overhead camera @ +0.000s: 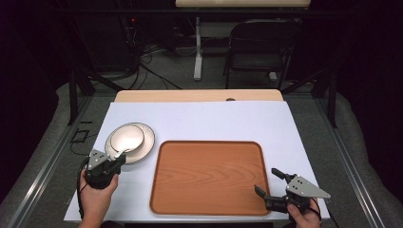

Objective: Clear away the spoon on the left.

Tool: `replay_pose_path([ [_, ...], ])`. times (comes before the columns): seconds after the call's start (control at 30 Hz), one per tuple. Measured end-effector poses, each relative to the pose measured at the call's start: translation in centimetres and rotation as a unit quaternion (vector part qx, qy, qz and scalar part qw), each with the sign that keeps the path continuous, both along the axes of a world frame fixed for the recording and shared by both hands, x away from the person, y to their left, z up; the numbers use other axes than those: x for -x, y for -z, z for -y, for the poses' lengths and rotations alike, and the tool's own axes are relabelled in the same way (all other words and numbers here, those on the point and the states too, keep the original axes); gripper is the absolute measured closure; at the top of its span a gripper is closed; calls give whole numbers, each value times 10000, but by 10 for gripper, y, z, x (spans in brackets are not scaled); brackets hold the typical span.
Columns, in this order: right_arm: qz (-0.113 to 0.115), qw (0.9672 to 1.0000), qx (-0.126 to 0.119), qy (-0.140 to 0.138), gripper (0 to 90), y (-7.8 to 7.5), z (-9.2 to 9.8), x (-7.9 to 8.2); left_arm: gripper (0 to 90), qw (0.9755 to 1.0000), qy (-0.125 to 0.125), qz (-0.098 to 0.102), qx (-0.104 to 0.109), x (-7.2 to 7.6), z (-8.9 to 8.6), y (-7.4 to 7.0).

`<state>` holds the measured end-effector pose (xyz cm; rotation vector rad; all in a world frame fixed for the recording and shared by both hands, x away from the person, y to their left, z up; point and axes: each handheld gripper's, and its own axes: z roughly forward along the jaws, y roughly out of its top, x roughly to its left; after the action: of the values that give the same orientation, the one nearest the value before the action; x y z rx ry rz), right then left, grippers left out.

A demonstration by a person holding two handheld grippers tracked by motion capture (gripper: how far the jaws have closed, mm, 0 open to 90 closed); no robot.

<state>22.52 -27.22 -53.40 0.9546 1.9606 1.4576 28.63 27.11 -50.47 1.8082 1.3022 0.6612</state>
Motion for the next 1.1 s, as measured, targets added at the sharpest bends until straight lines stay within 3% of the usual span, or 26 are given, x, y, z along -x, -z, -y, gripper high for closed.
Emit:
replay_pose_path([
  [0.23, 8, 10000, -6, 6, 144, 0, 0, 0, 900, 9999, -131, 35, -93, -2, -3, 3],
  [0.57, -1, 10000, -7, 3, 144, 0, 0, 0, 900, 9995, -309, 39, 1, -6, -7, 5],
  [1.1, 7, 10000, -7, 0, 144, 0, 0, 0, 900, 9985, -532, -161, 18, -18, -24, 5],
])
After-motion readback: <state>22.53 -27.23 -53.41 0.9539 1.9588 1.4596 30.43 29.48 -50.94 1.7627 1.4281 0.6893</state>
